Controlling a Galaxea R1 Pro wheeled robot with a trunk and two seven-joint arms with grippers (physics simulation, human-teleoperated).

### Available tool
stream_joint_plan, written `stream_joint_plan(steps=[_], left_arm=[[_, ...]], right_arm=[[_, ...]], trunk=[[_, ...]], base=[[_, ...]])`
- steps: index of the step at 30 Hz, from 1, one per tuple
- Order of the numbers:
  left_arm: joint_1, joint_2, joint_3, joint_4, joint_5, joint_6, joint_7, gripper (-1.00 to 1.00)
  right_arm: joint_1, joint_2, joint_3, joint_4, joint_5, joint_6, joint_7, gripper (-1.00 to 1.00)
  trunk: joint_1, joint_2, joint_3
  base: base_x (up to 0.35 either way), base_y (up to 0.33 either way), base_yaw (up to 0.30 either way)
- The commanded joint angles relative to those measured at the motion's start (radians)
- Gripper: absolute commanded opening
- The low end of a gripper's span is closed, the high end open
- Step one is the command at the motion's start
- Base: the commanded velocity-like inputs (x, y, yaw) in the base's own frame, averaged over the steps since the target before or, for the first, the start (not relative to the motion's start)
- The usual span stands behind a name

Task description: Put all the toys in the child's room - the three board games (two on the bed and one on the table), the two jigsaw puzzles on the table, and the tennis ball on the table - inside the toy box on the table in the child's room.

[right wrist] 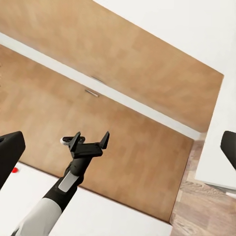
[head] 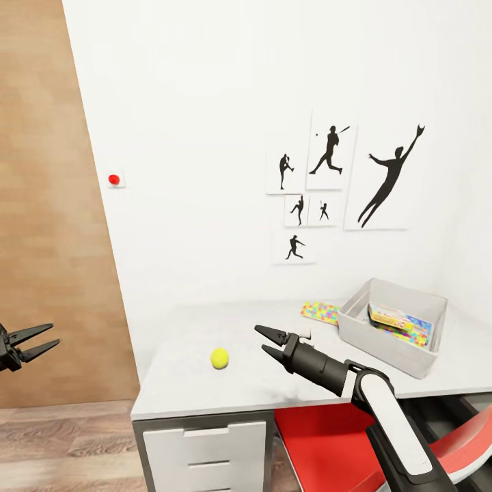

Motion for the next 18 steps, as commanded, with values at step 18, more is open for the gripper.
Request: stream_joint_plan(steps=[18], left_arm=[[-0.009, -0.016, 0.0, 0.0, 0.005, -0.006, -0.004, 1.0]], right_arm=[[0.016, 0.014, 0.017, 0.017, -0.002, -0.015, -0.011, 1.0]], trunk=[[-0.057, 0.104, 0.046]], base=[[0.0, 0.0, 0.0]])
